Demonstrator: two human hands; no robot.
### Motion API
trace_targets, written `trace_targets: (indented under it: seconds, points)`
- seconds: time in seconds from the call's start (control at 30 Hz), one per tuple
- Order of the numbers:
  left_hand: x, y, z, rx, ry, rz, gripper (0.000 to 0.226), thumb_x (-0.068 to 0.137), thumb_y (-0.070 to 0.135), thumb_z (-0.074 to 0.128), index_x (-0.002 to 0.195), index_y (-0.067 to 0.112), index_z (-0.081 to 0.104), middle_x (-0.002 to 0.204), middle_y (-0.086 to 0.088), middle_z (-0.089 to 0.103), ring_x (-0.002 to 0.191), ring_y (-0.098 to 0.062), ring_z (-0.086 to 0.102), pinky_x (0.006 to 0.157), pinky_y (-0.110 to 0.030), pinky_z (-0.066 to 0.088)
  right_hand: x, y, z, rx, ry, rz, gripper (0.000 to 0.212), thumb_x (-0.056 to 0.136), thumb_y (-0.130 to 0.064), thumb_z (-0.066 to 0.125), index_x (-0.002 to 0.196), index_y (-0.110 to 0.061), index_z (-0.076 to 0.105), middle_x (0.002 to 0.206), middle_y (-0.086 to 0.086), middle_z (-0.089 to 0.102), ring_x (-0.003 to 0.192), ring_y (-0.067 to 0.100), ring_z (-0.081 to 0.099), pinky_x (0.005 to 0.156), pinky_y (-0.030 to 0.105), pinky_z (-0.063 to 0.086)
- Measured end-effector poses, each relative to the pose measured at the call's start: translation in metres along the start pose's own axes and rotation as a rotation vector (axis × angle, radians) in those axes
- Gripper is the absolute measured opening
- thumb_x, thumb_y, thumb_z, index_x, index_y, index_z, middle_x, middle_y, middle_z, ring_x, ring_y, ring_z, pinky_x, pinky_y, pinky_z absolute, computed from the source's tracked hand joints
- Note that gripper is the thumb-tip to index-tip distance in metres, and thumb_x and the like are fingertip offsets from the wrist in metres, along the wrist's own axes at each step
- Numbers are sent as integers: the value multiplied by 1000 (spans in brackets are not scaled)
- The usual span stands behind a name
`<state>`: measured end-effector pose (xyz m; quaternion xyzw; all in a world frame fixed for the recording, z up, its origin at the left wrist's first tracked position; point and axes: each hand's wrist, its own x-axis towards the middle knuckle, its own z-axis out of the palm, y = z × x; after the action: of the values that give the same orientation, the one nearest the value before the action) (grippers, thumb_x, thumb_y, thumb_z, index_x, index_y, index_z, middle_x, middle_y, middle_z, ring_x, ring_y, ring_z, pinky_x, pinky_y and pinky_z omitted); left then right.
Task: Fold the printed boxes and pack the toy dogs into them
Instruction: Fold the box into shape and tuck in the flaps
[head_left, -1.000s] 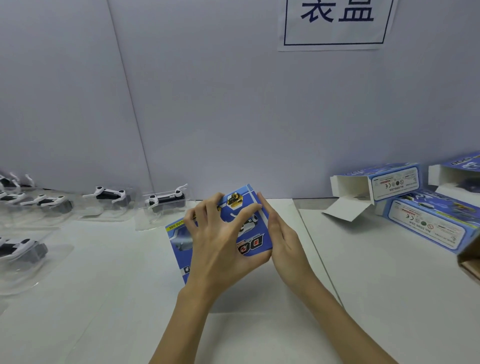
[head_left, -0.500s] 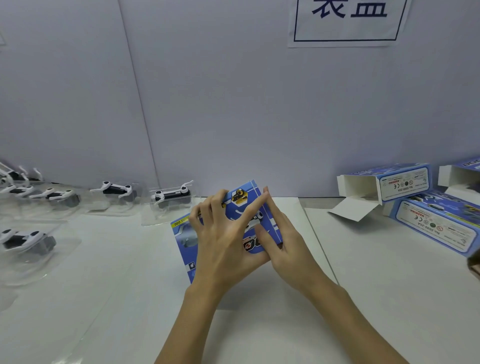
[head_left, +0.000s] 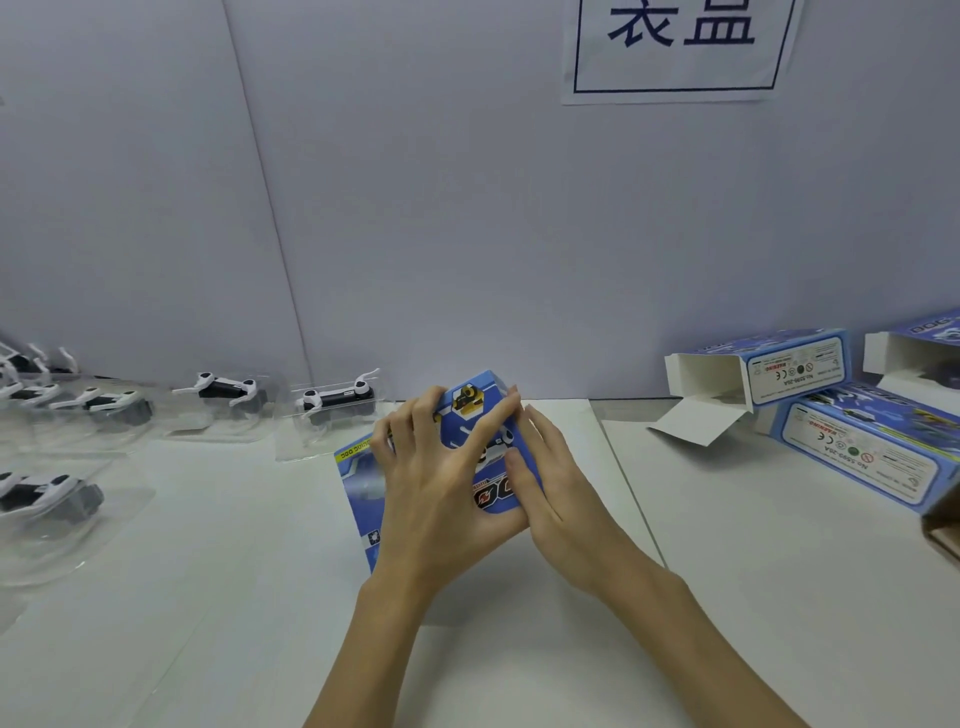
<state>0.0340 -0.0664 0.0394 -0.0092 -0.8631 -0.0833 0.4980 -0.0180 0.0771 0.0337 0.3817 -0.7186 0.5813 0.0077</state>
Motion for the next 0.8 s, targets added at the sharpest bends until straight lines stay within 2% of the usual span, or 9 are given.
trace_targets:
  seconds: [0.13,0.23,0.3,0.37,0.43,0.57,0.63,0.7,0.8]
  points:
    - [4,0,1,-45,-88,32,84,77,69,64,153,38,48,153,-12,45,141,-34,43,113,-59,31,2,4,2,86,66,57,54,108,-39,41,161,-40,28,148,-16,46,130,-3,54,95,20,55]
    - [0,-14,-1,-100,-292,84,94,80,80,60,160,39,35,169,-6,27,157,-29,24,124,-61,18,4,6,-1,123,178,123,52,106,-36,46,158,-34,37,140,-14,50,114,-25,51,77,2,49]
    - [-3,-18,0,-103,-371,93,94,80,83,61,159,41,32,172,-1,20,159,-24,19,124,-62,15,5,9,-6,61,239,140,48,107,-33,48,155,-31,43,134,-9,54,106,-28,52,70,-1,46]
    - [-3,-17,-1,-131,-363,69,88,80,81,62,156,41,41,170,1,26,157,-25,24,121,-65,20,4,12,-8,7,295,145,46,107,-34,50,153,-32,48,130,-3,59,104,-19,58,69,4,49]
    - [-2,-17,-1,-137,-321,42,84,79,82,60,150,39,51,164,2,37,153,-26,33,117,-60,30,4,14,-9,-73,361,155,43,107,-38,51,150,-35,53,126,-2,62,101,-14,61,68,4,48]
    - [-5,-25,-3,-198,-400,-155,92,68,88,67,143,37,56,153,11,48,138,-15,46,106,-43,48,5,13,-22,-165,475,189,48,97,-61,49,139,-42,61,111,-10,54,100,-26,52,63,-1,44]
    - [-6,-26,-1,-301,-350,-288,86,63,89,68,131,36,65,136,17,60,117,-6,60,90,-25,54,2,13,-29,-196,401,161,66,86,-77,44,143,-45,55,115,-11,47,110,-13,55,74,7,52]
    - [-6,-26,2,-397,-203,-410,76,61,83,73,117,32,71,115,15,70,95,0,65,78,-16,52,0,12,-32,-265,274,74,82,81,-80,49,154,-46,39,122,-13,40,114,-10,53,82,13,55]
    - [-7,-30,5,-519,11,-653,72,58,75,79,112,30,63,114,8,70,96,1,65,77,-26,60,-1,13,-32,-366,140,-67,103,79,-69,69,162,-45,14,128,-17,31,117,-10,47,79,4,51]
